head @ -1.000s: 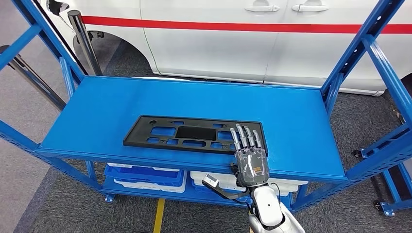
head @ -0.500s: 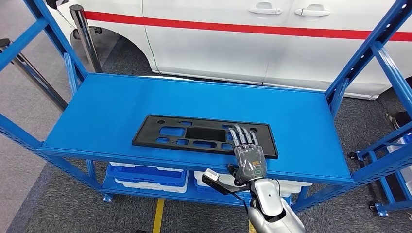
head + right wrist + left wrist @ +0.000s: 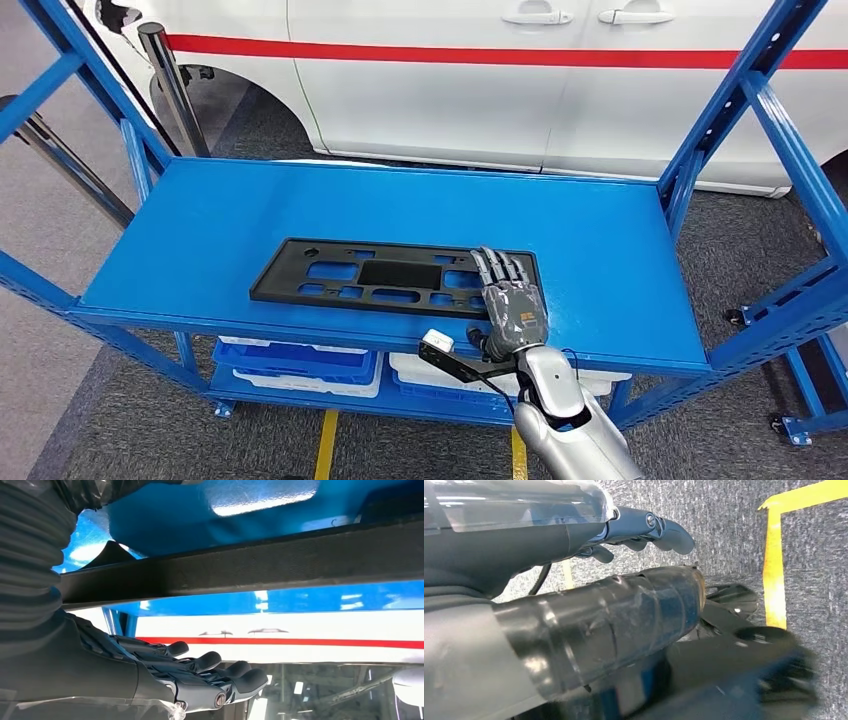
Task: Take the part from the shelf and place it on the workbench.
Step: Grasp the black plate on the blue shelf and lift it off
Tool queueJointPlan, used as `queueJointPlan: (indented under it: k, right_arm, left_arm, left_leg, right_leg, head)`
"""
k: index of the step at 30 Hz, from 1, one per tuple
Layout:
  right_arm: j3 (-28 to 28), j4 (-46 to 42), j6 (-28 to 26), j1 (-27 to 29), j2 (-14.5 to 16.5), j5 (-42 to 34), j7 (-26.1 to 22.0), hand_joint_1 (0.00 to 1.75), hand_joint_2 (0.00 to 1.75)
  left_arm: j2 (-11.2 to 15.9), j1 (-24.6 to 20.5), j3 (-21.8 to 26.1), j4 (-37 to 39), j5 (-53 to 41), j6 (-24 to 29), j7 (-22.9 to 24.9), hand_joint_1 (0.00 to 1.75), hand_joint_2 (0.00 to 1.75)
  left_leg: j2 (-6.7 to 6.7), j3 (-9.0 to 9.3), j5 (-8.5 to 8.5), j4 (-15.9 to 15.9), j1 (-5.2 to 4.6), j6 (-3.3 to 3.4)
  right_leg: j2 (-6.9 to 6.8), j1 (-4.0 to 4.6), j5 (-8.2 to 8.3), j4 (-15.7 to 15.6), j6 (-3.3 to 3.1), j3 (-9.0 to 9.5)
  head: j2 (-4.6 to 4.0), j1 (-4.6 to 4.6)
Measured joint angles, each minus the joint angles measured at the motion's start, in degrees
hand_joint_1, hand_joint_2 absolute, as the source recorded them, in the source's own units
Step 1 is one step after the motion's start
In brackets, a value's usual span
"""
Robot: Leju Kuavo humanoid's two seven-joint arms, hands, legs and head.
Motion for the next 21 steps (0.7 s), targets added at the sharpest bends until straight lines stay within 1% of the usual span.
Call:
queueJointPlan:
  k: [1, 2, 3, 4, 5, 6, 7, 8, 9, 10, 11, 12, 13, 14, 15, 16, 17, 18, 19, 20, 21]
  right_arm:
    - [0.1, 0.2, 0.2, -0.2, 0.0, -0.3, -0.1, 0.00, 1.75]
    - [0.1, 0.3, 0.4, -0.3, -0.1, -0.6, -0.2, 0.00, 1.75]
    - [0.2, 0.5, 0.7, -0.5, -0.1, -1.0, -0.3, 0.00, 1.75]
    - [0.2, 0.6, 0.9, -0.8, -0.2, -1.3, -0.3, 0.00, 1.75]
    - [0.3, 0.7, 1.1, -0.9, -0.3, -1.6, -0.3, 0.00, 1.75]
    - [0.3, 0.8, 1.4, -1.1, -0.4, -1.9, -0.3, 0.00, 1.75]
    - [0.3, 0.9, 1.7, -1.2, -0.5, -2.3, -0.3, 0.00, 1.75]
    - [0.4, 1.0, 2.0, -1.4, -0.6, -2.6, -0.3, 0.00, 1.75]
    - [0.4, 1.1, 2.3, -1.5, -0.7, -3.0, -0.3, 0.00, 1.75]
    - [0.5, 1.2, 2.6, -1.6, -0.9, -3.4, -0.3, 0.00, 1.75]
    - [0.6, 1.3, 2.8, -1.8, -1.1, -3.7, -0.3, 0.00, 1.75]
    - [0.6, 1.5, 3.1, -1.8, -1.4, -4.0, -0.3, 0.00, 1.75]
    - [0.6, 1.7, 3.4, -1.9, -1.6, -4.3, -0.3, 0.00, 1.75]
    - [0.7, 1.9, 3.5, -1.9, -1.7, -4.5, -0.3, 0.00, 1.75]
    - [0.7, 2.1, 3.6, -2.0, -1.9, -4.6, -0.3, 0.00, 1.75]
    - [0.8, 2.2, 3.6, -2.0, -2.0, -4.7, -0.4, 0.29, 1.75]
    - [0.9, 2.3, 3.6, -2.1, -2.1, -4.7, -0.4, 0.72, 1.75]
    - [1.0, 2.4, 3.7, -2.3, -2.1, -4.7, -0.4, 1.14, 1.75]
    - [1.2, 2.5, 3.8, -2.5, -2.2, -4.8, -0.4, 1.56, 1.75]
    - [1.3, 2.5, 4.0, -2.6, -2.3, -5.0, -0.4, 1.70, 1.75]
    - [1.4, 2.6, 4.3, -2.7, -2.3, -5.3, -0.5, 1.69, 1.75]
  left_arm:
    - [0.2, 0.1, 0.1, 0.0, 0.0, -0.1, -0.1, 0.00, 0.00]
    - [0.3, 0.2, 0.2, 0.0, 0.0, -0.1, -0.3, 0.00, 0.00]
    - [0.5, 0.2, 0.3, 0.0, 0.1, -0.2, -0.5, 0.00, 0.00]
    - [0.7, 0.2, 0.5, 0.0, 0.1, -0.2, -0.6, 0.00, 0.00]
    - [0.8, 0.1, 0.7, 0.0, 0.1, -0.2, -0.8, 0.00, 0.00]
    - [0.9, 0.1, 0.9, 0.0, 0.1, -0.2, -0.9, 0.00, 0.00]
    - [1.0, 0.2, 1.1, 0.0, 0.2, -0.2, -1.0, 0.00, 0.00]
    - [1.1, 0.2, 1.3, 0.0, 0.2, -0.1, -1.0, 0.00, 0.00]
    - [1.2, 0.3, 1.4, 0.0, 0.3, -0.1, -1.1, 0.00, 0.00]
    - [1.2, 0.3, 1.6, 0.0, 0.4, -0.1, -1.2, 0.00, 0.00]
    - [1.3, 0.4, 1.8, 0.0, 0.4, -0.1, -1.3, 0.00, 0.00]
    - [1.3, 0.4, 2.0, 0.0, 0.4, -0.1, -1.5, 0.00, 0.00]
    - [1.3, 0.4, 2.2, 0.0, 0.4, -0.1, -1.6, 0.00, 0.00]
    - [1.4, 0.5, 2.4, 0.0, 0.5, -0.1, -1.7, 0.00, 0.00]
    - [1.5, 0.6, 2.5, 0.0, 0.5, -0.1, -1.7, 0.00, 0.00]
    - [1.5, 0.6, 2.6, 0.0, 0.5, -0.2, -1.8, 0.00, 0.00]
    - [1.5, 0.7, 2.7, 0.0, 0.5, -0.2, -1.8, 0.00, 0.00]
    - [1.6, 0.7, 2.7, 0.0, 0.5, -0.2, -1.8, 0.00, 0.00]
    - [1.6, 0.7, 2.8, 0.0, 0.5, -0.2, -1.9, 0.00, 0.00]
    - [1.6, 0.7, 2.8, 0.0, 0.5, -0.2, -1.9, 0.00, 0.00]
    - [1.6, 0.7, 2.9, 0.0, 0.5, -0.2, -2.0, 0.00, 0.00]
  left_leg:
    - [0.00, 0.32, 1.03, -0.6, 0.00, 0.05]
    - [0.00, 1.68, 2.92, -3.5, 0.00, 0.20]
    - [0.00, 3.68, 5.05, -7.6, -0.02, 0.46]
    - [0.00, 5.62, 6.53, -11.6, -0.13, 0.74]
    - [-0.01, 7.01, 7.41, -14.6, -0.24, 1.01]
    - [-0.03, 7.70, 7.63, -16.1, -0.37, 1.23]
    - [-0.06, 7.84, 7.50, -16.5, -0.50, 1.39]
    - [-0.08, 7.88, 7.67, -16.7, -0.40, 1.66]
    - [-0.05, 7.99, 7.89, -17.0, -0.27, 1.96]
    - [0.00, 8.11, 8.12, -17.3, -0.12, 2.31]
    - [0.06, 8.18, 8.33, -17.6, 0.04, 2.65]
    - [0.12, 8.16, 8.41, -17.7, 0.06, 2.85]
    - [0.14, 8.10, 8.43, -17.7, 0.05, 2.98]
    - [0.15, 8.06, 8.42, -17.6, 0.04, 3.02]
    - [0.16, 8.07, 8.41, -17.6, 0.03, 3.02]
    - [0.15, 8.11, 8.37, -17.6, 0.04, 2.98]
    - [0.13, 8.17, 8.30, -17.5, 0.06, 2.89]
    - [0.09, 8.23, 8.19, -17.3, 0.09, 2.75]
    - [0.05, 8.22, 8.07, -17.2, 0.10, 2.54]
    - [-0.01, 8.14, 7.92, -17.0, -0.02, 2.27]
    - [-0.05, 8.05, 7.83, -16.8, -0.07, 1.93]
  right_leg:
    - [0.04, 0.02, -0.01, 0.0, 0.00, 0.06]
    - [0.09, 0.04, -0.02, 0.0, 0.01, 0.18]
    - [0.14, 0.06, -0.05, 0.0, 0.06, 0.30]
    - [0.17, 0.19, -0.11, 0.1, 0.17, 0.35]
    - [0.19, 0.28, -0.12, 0.1, 0.37, 0.33]
    - [0.20, 0.35, -0.11, 0.1, 0.62, 0.28]
    - [0.21, 0.40, -0.05, 0.1, 0.91, 0.23]
    - [0.22, 0.42, 0.02, 0.0, 1.21, 0.25]
    - [0.24, 0.40, -0.16, 0.1, 1.50, 0.25]
    - [0.23, 0.38, -0.82, 0.9, 1.81, -0.04]
    - [0.23, 0.35, -2.09, 2.8, 2.10, -0.85]
    - [0.22, 0.21, -3.87, 5.9, 2.34, -2.25]
    - [0.20, 0.14, -5.75, 9.7, 2.57, -4.05]
    - [0.19, 0.05, -7.10, 13.2, 2.74, -5.72]
    - [0.18, -0.06, -7.51, 15.4, 2.88, -6.77]
    - [0.16, -0.19, -6.65, 15.2, 2.97, -6.68]
    - [0.13, -0.33, -4.92, 12.9, 2.99, -5.54]
    - [0.10, -0.46, -2.79, 9.0, 2.95, -3.61]
    - [0.07, -0.52, -1.40, 5.2, 2.80, -1.72]
    - [0.09, -0.48, -0.58, 2.4, 2.55, -0.42]
    - [0.12, -0.37, -0.37, 0.8, 2.24, 0.27]
  head:
    - [0.01, 0.00]
    - [0.01, 0.00]
    - [0.01, 0.00]
    - [0.00, 0.01]
    - [-0.01, 0.01]
    - [-0.01, 0.01]
    - [-0.01, 0.01]
    - [-0.01, 0.01]
    - [-0.01, 0.02]
    - [0.00, 0.05]
    - [0.00, 0.07]
    - [0.01, 0.09]
    - [0.00, 0.10]
    - [-0.01, 0.09]
    - [0.00, 0.09]
    - [0.00, 0.09]
    - [0.01, 0.09]
    - [0.01, 0.10]
    - [0.01, 0.10]
    - [0.00, 0.08]
    - [0.00, 0.06]
